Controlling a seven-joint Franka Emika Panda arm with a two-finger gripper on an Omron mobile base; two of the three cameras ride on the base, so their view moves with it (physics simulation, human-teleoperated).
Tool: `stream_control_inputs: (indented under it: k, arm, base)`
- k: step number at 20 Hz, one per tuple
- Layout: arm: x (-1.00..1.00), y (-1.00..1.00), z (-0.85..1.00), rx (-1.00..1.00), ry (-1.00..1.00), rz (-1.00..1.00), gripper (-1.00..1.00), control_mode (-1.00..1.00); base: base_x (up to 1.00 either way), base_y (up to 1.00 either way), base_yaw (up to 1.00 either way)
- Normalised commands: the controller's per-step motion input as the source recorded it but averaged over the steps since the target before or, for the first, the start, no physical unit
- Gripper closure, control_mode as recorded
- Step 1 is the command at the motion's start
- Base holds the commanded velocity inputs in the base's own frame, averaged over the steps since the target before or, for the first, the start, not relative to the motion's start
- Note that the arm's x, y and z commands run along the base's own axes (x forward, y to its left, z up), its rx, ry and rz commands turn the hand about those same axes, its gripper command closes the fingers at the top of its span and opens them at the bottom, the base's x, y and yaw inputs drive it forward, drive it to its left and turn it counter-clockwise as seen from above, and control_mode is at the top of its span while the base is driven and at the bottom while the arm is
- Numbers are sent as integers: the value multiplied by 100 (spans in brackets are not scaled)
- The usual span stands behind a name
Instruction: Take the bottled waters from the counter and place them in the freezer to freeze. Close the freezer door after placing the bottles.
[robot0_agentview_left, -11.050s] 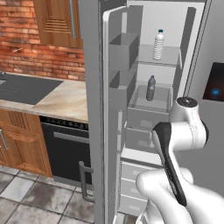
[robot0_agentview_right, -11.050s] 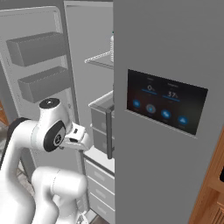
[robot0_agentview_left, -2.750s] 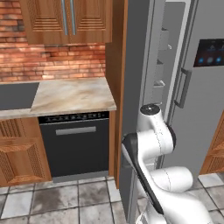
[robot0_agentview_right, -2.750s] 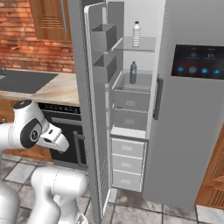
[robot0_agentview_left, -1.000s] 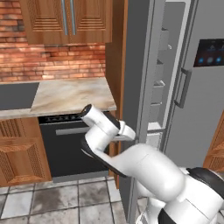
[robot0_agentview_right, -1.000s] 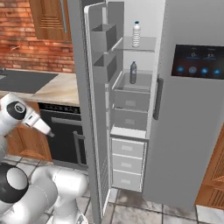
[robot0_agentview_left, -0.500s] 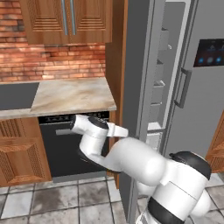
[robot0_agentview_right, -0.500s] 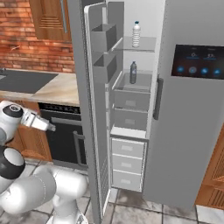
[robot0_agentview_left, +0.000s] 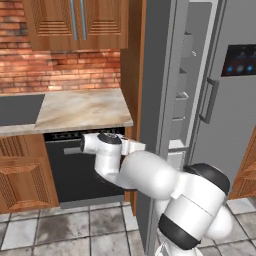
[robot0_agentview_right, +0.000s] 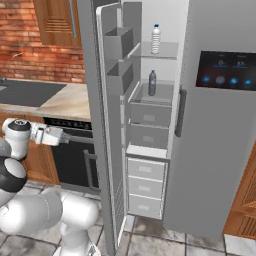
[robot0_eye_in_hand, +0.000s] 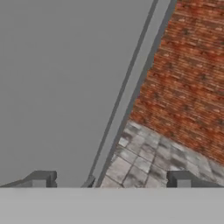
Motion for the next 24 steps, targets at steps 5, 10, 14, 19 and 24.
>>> stream_control_inputs:
  k: [5,10,14,19,24]
  arm:
    - [51,-16,13,-3,-29,-13,-100,-100]
    - [57,-11,15,-5,-12,-20,-100,-100]
    - [49,-9,35,-5,0,-20,-100,-100]
    - [29,-14,27,-6,1,-11,-100,-100]
    - [7,-31,18,-4,0,-11,-100,-100]
  base:
    - [0,0,0]
    - [0,0,0]
    - [0,0,0]
    - [0,0,0]
    - [0,0,0]
